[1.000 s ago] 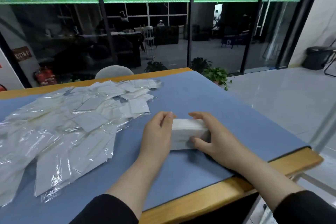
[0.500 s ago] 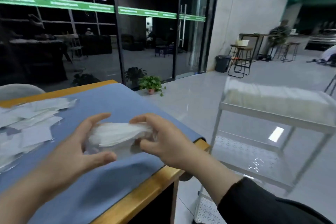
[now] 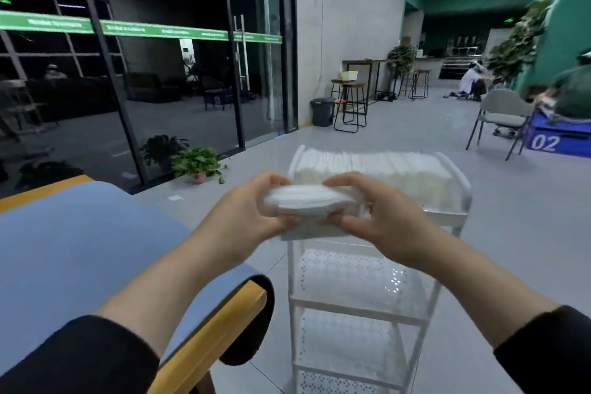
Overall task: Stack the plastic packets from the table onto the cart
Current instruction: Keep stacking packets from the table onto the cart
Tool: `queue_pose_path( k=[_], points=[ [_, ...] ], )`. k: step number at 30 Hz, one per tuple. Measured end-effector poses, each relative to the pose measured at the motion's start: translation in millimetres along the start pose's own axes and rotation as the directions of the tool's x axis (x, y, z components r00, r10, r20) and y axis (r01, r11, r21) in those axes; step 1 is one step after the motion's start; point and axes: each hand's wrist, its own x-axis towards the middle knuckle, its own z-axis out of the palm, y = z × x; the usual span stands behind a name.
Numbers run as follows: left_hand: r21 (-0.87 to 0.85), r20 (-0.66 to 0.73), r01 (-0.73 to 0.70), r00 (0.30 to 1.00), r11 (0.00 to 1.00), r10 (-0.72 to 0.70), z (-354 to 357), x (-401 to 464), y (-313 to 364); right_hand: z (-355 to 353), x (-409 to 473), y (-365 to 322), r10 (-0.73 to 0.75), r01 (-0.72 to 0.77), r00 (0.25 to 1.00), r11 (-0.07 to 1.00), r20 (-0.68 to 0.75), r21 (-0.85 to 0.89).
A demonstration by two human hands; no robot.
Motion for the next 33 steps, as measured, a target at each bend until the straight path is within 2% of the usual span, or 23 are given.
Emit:
queue_pose_path(
  k=[4, 9, 14, 17, 21, 26, 29, 33],
  points=[
    [0.195, 0.043, -0.104, 0.994, 0.975, 0.098, 15, 69, 17, -38, 36, 29, 0.047, -0.053, 0.997, 0.992, -0.053, -0.113],
    [0.375, 0.143, -0.143, 0.985, 0.916, 0.096, 31, 124, 18, -42, 73, 65, 0.114, -0.124, 0.99, 0.985, -0.088, -0.123],
    [0.495, 0.212, -0.202, 0.971, 0.845, 0.109, 39, 139, 0, -26, 81, 84, 0.139, -0.146, 0.988, 0.984, -0.072, -0.105],
    [0.507, 0.234, -0.227, 0.965, 0.832, 0.12, 39, 139, -12, -14, 78, 87, 0.122, -0.132, 0.99, 0.982, -0.076, -0.138],
    [0.49, 0.24, -0.279, 0.954, 0.826, 0.18, 38, 134, -23, -3, 75, 89, 0.041, -0.06, 0.996, 0.96, -0.074, -0.274],
    [0.622, 0.232, -0.313, 0.949, 0.718, 0.213, 43, 134, -34, 4, 68, 95, -0.039, 0.045, 0.999, 0.829, 0.023, -0.557],
    [0.613, 0.22, -0.333, 0.943, 0.717, 0.25, 43, 131, -37, 4, 60, 100, -0.149, 0.091, 0.987, 0.81, -0.053, -0.58],
    [0.632, 0.204, -0.355, 0.934, 0.689, 0.294, 45, 118, -43, 8, 53, 111, -0.319, 0.147, 0.933, 0.756, -0.164, -0.638]
  ],
)
